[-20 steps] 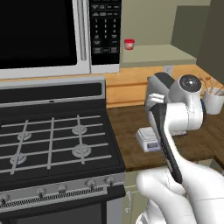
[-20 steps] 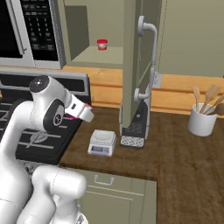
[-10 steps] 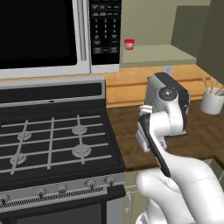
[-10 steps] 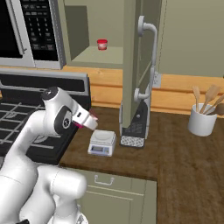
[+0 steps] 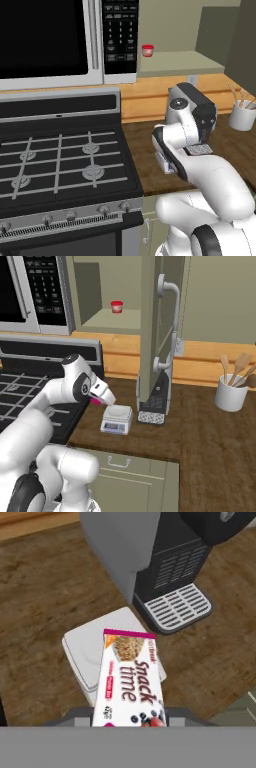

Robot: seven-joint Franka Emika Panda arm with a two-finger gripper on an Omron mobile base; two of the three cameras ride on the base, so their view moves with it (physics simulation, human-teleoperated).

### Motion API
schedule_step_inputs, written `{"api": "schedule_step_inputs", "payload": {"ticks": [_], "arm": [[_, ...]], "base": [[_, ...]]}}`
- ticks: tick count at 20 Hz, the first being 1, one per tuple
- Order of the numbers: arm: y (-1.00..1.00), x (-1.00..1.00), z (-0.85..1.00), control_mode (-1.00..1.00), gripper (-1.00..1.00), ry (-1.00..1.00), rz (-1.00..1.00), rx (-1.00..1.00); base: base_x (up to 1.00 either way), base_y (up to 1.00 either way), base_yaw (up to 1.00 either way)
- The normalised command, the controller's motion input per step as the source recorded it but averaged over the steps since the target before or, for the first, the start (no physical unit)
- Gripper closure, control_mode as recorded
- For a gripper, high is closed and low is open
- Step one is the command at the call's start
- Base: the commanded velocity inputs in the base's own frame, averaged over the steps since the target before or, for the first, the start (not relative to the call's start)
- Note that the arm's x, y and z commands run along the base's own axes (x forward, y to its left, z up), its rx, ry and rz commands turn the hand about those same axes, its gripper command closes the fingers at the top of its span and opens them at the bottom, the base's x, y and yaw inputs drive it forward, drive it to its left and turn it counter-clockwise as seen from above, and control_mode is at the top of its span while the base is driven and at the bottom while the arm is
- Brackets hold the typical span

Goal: Pick the bar and place it on the digital scale for weighing, and close the cabinet.

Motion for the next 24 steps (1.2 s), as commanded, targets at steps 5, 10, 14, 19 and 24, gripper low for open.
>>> {"api": "schedule_step_inputs", "payload": {"ticks": [5,10,14,19,24], "arm": [[-0.03,0.12,-0.41,-1.0,1.0,-0.01,0.0,-0.02],[-0.15,0.15,-0.33,-1.0,1.0,0.0,0.0,0.0],[-0.19,0.07,-0.16,-1.0,1.0,0.0,-0.01,0.0],[-0.11,0.1,-0.07,-1.0,1.0,0.0,-0.03,0.0],[-0.02,0.09,-0.13,-1.0,1.0,0.0,-0.02,0.0]], "base": [[0.0,0.0,0.0],[0.0,0.0,0.0],[0.0,0.0,0.0],[0.0,0.0,0.0],[0.0,0.0,0.0]]}}
